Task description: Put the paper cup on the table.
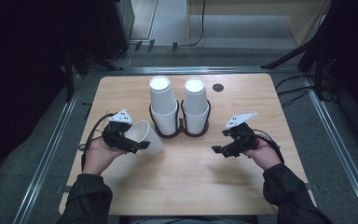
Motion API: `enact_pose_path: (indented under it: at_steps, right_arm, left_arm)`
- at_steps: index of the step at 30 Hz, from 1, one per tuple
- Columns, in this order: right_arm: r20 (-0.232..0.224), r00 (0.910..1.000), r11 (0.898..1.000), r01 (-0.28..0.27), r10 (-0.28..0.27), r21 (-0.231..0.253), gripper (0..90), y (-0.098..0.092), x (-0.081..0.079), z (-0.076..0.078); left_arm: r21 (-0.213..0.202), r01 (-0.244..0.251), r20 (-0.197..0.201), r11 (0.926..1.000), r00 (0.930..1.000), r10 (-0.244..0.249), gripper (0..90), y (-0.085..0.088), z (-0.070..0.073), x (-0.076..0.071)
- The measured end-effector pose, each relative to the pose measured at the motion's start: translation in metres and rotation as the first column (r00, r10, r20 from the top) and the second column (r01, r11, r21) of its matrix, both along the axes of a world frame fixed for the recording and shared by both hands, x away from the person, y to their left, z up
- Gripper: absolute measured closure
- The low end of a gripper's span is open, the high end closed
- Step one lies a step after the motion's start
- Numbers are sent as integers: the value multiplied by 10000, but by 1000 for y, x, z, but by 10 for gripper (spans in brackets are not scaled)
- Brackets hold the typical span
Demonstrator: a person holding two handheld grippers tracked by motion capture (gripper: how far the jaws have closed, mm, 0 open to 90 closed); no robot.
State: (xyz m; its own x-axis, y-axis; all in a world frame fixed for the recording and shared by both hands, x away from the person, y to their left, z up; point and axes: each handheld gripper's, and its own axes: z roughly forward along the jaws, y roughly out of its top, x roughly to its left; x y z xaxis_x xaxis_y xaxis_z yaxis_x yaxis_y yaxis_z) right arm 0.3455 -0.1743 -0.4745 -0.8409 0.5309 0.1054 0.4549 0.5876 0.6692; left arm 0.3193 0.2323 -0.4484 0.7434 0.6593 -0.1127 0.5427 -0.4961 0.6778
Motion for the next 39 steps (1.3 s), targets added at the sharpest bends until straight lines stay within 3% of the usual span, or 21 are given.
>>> enact_pose_path:
  at_steps: [14,23,26,29,33,34,39]
  right_arm:
    - [-52,9997,9996,243,-244,-166,202,-9,-5,-5]
    - [-125,9990,9988,434,-437,-221,203,-14,-9,-7]
    - [-150,9989,9987,448,-452,-263,202,-14,-10,-8]
    - [-150,9984,9978,543,-549,-374,202,-14,-11,-9]
    - [-110,9985,9981,527,-530,-325,202,-15,-13,-9]
    - [-103,9984,9979,549,-553,-353,202,-16,-13,-8]
    - [-144,9977,9975,662,-665,-253,202,-19,-11,-8]
  left_arm:
    - [99,-882,-70,9961,9961,883,142,33,-2,14]
    - [274,-1190,-67,9925,9928,1192,142,42,-4,22]
    - [463,-1472,88,9880,9891,1470,141,40,-3,24]
    - [216,-1533,-28,9880,9882,1533,141,39,-1,31]
    - [675,-1652,-30,9840,9862,1658,141,41,2,38]
    - [968,-1677,-11,9811,9857,1686,139,42,6,41]
    - [1359,-1772,-58,9747,9837,1797,138,46,17,53]
